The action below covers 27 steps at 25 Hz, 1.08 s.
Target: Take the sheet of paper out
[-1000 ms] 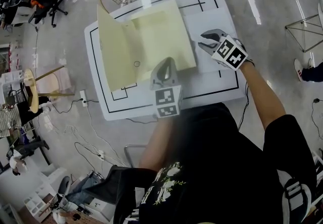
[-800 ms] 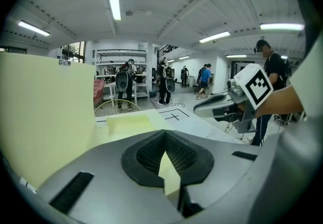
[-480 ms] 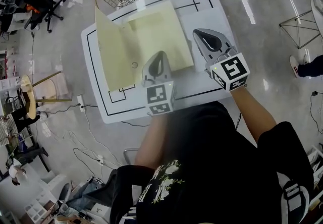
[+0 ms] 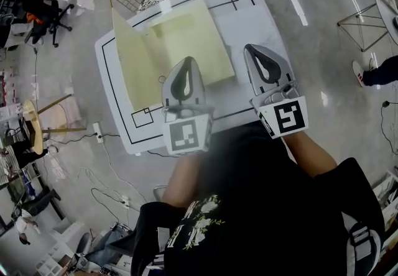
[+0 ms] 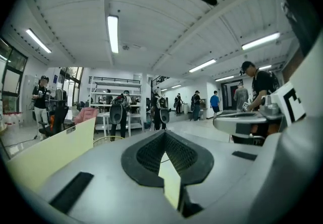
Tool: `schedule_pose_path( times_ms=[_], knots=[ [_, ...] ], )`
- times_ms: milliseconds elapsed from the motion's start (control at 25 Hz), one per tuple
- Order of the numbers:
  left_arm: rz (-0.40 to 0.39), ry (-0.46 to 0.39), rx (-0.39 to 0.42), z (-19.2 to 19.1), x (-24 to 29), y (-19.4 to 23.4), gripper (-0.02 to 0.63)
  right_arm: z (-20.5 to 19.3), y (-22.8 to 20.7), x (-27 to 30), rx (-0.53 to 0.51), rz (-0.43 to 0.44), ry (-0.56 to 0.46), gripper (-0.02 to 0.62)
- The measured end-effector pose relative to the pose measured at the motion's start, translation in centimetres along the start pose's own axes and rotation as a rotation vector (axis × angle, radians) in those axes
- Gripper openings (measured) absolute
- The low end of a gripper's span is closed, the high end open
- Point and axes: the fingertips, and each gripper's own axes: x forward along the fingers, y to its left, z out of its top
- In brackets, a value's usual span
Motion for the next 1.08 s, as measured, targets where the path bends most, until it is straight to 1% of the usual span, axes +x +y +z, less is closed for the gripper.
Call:
schedule_pose_path(
  times_ms=[120, 360, 880, 1080],
  knots=[
    [-0.014, -0.002, 0.013, 0.2, -0.4, -0.4, 0.0, -0.1, -0.1, -0.6, 0.0, -0.03, 0.013, 0.0],
    [-0.011, -0.004, 0.009, 0.2, -0.9, -0.3, 0.0, 0.7, 0.0, -0.9, -0.02, -0.042, 0.001, 0.0],
    [-0.005, -0.015, 0.011, 0.3, -1.0, 0.6, 0.0, 0.6, 0.9, -0.5, -0.02, -0.037, 0.006, 0.0],
    [-0.007, -0.008, 0.011, 0.1, -0.9, 0.4, 0.0, 0.5, 0.6, -0.5, 0.011, -0.044, 0.027, 0.0]
  ],
)
